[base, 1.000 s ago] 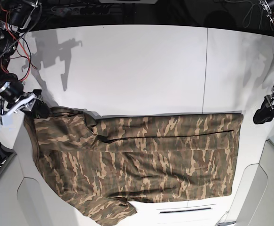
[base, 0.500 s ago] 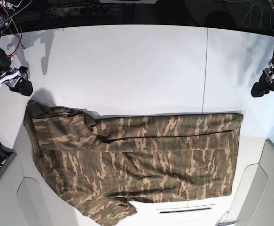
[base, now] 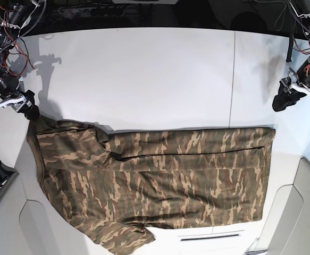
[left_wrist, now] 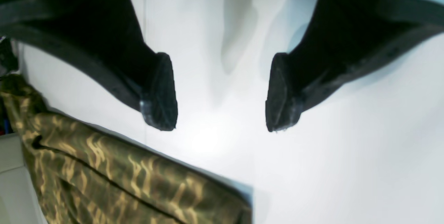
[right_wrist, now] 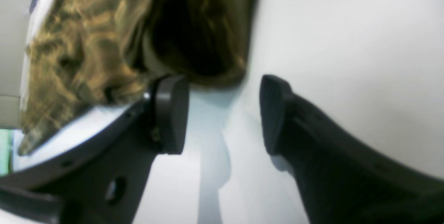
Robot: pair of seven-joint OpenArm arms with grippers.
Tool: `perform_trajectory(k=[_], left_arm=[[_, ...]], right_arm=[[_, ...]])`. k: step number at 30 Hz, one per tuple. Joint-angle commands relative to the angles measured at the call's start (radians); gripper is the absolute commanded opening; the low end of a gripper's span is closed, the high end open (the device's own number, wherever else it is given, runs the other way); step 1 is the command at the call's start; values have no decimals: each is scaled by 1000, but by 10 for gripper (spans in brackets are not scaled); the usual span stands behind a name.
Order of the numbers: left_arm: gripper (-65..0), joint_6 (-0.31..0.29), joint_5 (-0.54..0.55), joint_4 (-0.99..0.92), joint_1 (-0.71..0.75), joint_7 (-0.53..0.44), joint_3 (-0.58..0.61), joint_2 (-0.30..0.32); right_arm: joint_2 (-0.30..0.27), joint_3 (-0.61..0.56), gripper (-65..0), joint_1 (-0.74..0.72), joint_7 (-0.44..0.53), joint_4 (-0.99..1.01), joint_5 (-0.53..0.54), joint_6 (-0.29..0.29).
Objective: Fold the T-shirt properly
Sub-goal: 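Release the fabric and raise both grippers, then grasp the folded edge with both grippers and drag the shirt along the table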
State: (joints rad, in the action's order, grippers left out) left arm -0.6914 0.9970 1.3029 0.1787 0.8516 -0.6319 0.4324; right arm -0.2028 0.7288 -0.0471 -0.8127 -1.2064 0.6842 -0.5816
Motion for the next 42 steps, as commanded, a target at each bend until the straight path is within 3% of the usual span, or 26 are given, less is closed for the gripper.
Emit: perform_trajectory(k=[1, 16, 24, 26, 28, 31, 33, 37, 42], left_arm=[[-222, -7, 9, 6, -24, -18, 10, 19], [-214, -7, -98, -468, -417, -74, 69, 19], [-216, -7, -132, -515, -459, -85, 120, 19], [-220, -7, -151, -515, -459, -107, 147, 19], [-291, -7, -161, -515, -459, -114, 167, 19], [-523, -7, -184, -515, -459, -111, 180, 19], [-627, -7, -198, -515, -459, -107, 180, 20], [-650, -7, -161, -491, -461, -52, 180, 45], [-650, -7, -35, -391, -459, 105, 180, 90]], right_arm=[[-10, 2, -320, -25, 5, 3, 1, -2], [18, -100, -320, -129, 62, 39, -61, 2], [18, -151, -322, -167, 71, 43, -87, 12], [18, -172, -359, -166, 79, 43, -102, 13], [18, -185, -459, -166, 80, 43, -125, 14], [18, -188, -618, -166, 84, 43, -131, 13], [18, -188, -650, -167, 89, 43, -131, 13], [17, -188, -650, -166, 71, 42, -119, -2], [6, -178, -650, -165, -25, 7, -62, -2]])
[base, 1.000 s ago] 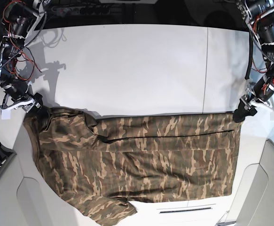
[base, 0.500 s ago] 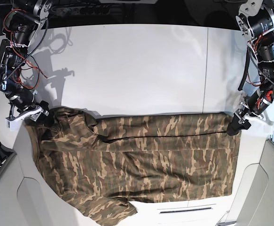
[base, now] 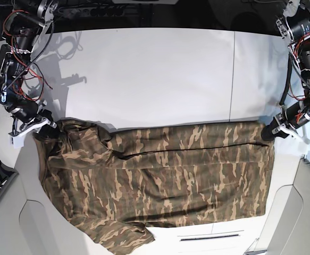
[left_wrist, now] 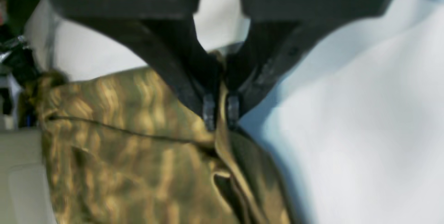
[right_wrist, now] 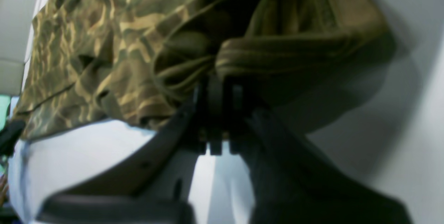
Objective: Fold the T-shirt properly
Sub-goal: 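Grasp the folded edge with both grippers and drag the shirt along the table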
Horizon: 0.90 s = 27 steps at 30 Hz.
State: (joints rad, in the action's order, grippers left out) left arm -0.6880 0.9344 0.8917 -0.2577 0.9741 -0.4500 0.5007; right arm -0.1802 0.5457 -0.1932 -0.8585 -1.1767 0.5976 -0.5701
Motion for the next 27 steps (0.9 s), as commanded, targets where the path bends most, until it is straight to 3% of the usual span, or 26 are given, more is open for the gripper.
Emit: perform_trajectory(k=[1, 6, 18, 27], left_arm=[[-650, -10, 48, 44, -19, 12, -2, 27], [-650, -10, 125, 164, 48, 92, -2, 39], [-650, -10, 173, 504, 366, 94, -69, 40], [-650, -10, 252, 647, 552, 146, -143, 39]], right_arm=[[-23, 10, -650, -15, 0, -35, 40, -14], [-36, 49, -650, 33, -72, -128, 101, -21], [-39, 77, -650, 311, -140, -417, 206, -21], [-39, 220, -650, 488, -216, -505, 362, -34]])
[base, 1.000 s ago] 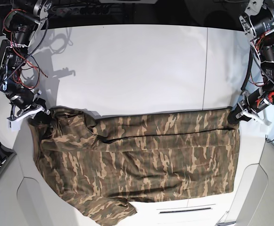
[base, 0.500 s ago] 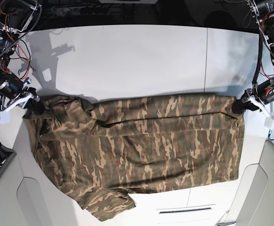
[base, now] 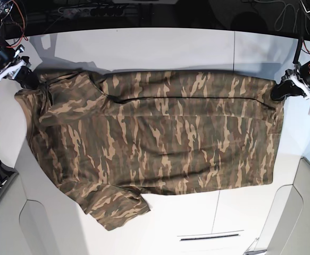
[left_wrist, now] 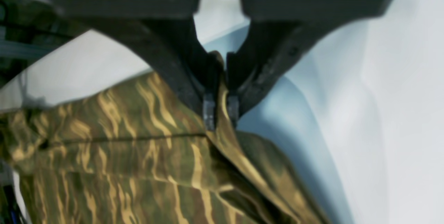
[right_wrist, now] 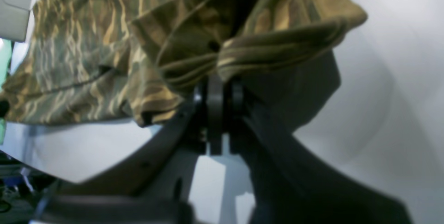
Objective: Fold the T-shirt properly
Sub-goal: 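Grasp the folded edge with both grippers and drag the shirt along the table, then release the shirt and reposition both grippers at the hem corners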
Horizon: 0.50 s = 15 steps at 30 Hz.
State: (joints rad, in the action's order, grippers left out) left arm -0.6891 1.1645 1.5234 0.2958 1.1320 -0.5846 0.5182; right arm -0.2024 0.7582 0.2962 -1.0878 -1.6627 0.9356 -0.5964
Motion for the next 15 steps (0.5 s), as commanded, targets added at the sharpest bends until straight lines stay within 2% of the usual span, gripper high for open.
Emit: perform_trajectory(k=[1, 6, 13, 14, 15], left_arm=[[-650, -9, 27, 34, 19, -8, -9, 22], [-650, -9, 29, 103, 101, -5, -13, 15], [-650, -9, 29, 151, 159, -5, -57, -39], [-647, -9, 29, 151, 159, -5, -63, -45], [-607, -9, 29, 151, 158, -5, -65, -48]], right_arm=[[-16, 26, -650, 12, 1, -20, 45, -8], [-16, 111, -650, 73, -46, -20, 113, -10], [-16, 163, -650, 126, -51, -19, 109, -9], [-16, 163, -650, 129, -50, -19, 103, -9], [-16, 163, -650, 129, -50, -19, 93, -9]])
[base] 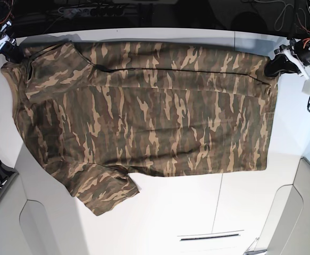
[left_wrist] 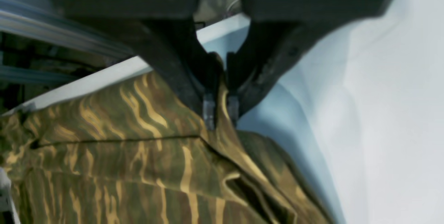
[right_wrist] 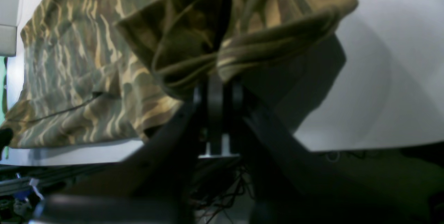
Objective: Fold the T-shirt properly
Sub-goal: 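Release the shirt and reposition both grippers at the hem corners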
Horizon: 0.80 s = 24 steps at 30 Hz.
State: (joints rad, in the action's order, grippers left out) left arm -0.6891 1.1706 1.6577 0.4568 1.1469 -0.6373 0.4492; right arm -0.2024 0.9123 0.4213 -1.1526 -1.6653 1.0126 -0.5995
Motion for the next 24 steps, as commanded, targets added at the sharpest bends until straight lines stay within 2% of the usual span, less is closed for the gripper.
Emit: perform_trajectory(k=[1, 3, 4, 6, 8, 17, 24], left_arm=[[-553, -9, 23, 17, -3, -20, -12, 21], [-432, -9, 23, 17, -2, -20, -12, 21], [-385, -9, 23, 17, -2, -20, -12, 21], [-352, -9, 25, 17, -3, -20, -12, 22], [-352, -9, 36, 17, -3, -20, -16, 22], [-352, -9, 110, 17, -8, -19, -192, 22], [-351, -9, 138, 17, -11, -26, -280, 36]], right_arm=[[-16, 9, -650, 3, 16, -17, 6, -6], [-16, 9, -634, 3, 21, -17, -10, -5], [-16, 9, -560, 3, 27, -17, -19, -4], [-16, 10, -426, 3, 35, -17, -27, -2], [-17, 12, -362, 3, 35, -17, -26, -2], [-27, 105, -359, -55, 61, -17, -27, -2], [-117, 115, -359, -162, 115, -17, -81, 1]])
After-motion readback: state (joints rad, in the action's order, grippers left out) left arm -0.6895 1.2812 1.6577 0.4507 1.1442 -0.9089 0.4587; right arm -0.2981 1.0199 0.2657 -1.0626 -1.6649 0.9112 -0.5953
